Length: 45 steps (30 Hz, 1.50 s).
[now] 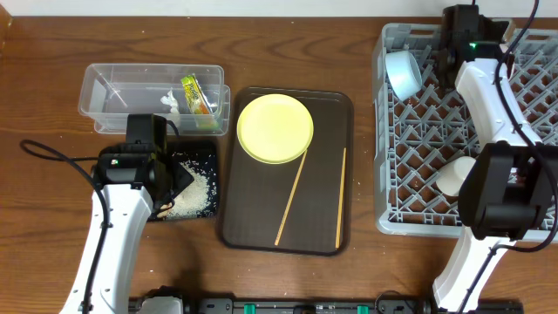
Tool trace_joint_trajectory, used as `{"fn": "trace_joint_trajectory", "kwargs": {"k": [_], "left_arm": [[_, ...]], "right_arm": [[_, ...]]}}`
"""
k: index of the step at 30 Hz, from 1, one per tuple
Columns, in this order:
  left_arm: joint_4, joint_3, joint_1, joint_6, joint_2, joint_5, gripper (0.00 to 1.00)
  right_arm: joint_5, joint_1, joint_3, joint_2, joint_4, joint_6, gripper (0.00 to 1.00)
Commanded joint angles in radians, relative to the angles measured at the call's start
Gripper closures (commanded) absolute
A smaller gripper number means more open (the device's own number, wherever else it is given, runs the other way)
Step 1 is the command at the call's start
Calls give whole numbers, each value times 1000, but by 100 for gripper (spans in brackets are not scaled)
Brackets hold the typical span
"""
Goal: Sort waste into correct bins and load items into the dishwasher rack
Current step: 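Lift the white bowl and place it in the dish rack, then reach the right gripper to the chopsticks on the brown tray and grasp one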
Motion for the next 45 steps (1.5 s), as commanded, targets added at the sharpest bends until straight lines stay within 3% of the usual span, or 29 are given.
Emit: {"fn": "trace_joint_trajectory", "kwargs": {"k": [1, 13, 17, 22, 28, 33, 40, 45], "left_arm": [[1, -2, 5, -10, 5, -8, 37], [1, -2, 5, -10, 5, -8, 37], [1, -2, 5, -10, 5, -8, 37], [2, -2, 5, -10, 5, -8, 37], [1, -2, 5, -10, 5, -8, 37], [1, -2, 5, -10, 5, -8, 37], [1, -2, 5, -9, 5, -8, 37], [1, -2, 5, -10, 5, -8, 37]], "right_arm": [[-78, 28, -3, 34, -69, 74, 99], [-262, 34, -3, -8, -234, 225, 97], [-347, 34, -3, -77, -233, 224, 86], [-516, 34, -3, -183, -246, 210, 58], [-931, 36, -3, -271, -250, 71, 49], [-1156, 84, -3, -282, -304, 28, 47], [-1159, 230, -15, -269, -396, 13, 47], [-1153, 362, -116, -268, -386, 11, 47]]}}
